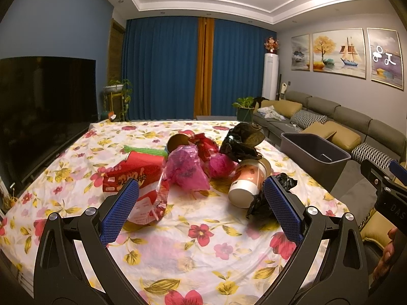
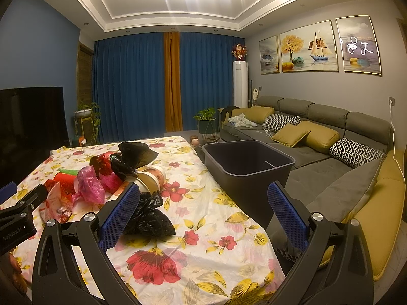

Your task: Collect trash

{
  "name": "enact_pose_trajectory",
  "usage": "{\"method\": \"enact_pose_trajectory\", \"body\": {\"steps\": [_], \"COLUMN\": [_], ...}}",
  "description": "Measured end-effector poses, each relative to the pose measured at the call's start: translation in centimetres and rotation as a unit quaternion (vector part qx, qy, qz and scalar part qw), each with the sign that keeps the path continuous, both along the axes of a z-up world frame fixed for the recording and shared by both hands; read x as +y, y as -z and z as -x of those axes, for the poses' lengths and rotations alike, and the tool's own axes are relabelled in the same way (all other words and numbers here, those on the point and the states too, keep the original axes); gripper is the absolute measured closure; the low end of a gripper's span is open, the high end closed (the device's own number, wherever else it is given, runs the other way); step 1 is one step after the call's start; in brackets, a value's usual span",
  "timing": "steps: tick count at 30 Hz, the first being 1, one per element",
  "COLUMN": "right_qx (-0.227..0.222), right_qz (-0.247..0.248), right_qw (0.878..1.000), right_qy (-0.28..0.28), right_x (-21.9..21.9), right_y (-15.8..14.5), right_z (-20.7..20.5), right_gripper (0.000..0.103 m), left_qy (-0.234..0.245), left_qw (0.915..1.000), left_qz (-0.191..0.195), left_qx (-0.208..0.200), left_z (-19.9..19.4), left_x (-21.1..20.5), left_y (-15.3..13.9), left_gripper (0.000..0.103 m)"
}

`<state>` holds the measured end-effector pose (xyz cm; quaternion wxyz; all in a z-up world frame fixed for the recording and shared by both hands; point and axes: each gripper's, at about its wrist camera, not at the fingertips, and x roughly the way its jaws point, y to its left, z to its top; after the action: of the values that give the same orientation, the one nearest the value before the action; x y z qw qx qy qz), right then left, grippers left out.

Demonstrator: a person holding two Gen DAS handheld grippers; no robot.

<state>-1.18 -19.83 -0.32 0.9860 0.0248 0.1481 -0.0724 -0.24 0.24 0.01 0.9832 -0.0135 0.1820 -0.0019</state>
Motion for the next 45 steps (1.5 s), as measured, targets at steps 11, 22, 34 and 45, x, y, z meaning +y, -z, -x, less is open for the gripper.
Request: {"method": "enact_pose_trajectory", "body": {"steps": [11,22,34,45], "right_qx": [-0.001,-0.001,-0.001,-0.001], "right_qz": [0.000,0.000,0.000,-0.001], "right_qw": [1.000,1.000,1.000,1.000], "right_qy": [0.000,0.000,0.000,-0.001], "right_x": [-0.01,-0.02,-0.03,-0.06], "right_y": [0.03,-0.07,0.00,0.02], "right_z": [0.08,0.06,0.05,0.09], "right_gripper": [0.005,0.005,0.005,0.005], "left_qy": [-0.001,-0.001,-0.001,-0.002], "left_qw": [1.0000,1.0000,1.0000,1.0000], "left_qz": [0.002,0.004,0.004,0.006], "left_qx": [0.000,0.001,0.001,0.002], "left_z": [0.03,0.12,0.09,0.06], "left_x": [0.04,0.12,0.15,0.25], "left_y": [0.13,0.21,0.20,0.22], "left_gripper": [0.006,0.006,0.006,0.006]}}
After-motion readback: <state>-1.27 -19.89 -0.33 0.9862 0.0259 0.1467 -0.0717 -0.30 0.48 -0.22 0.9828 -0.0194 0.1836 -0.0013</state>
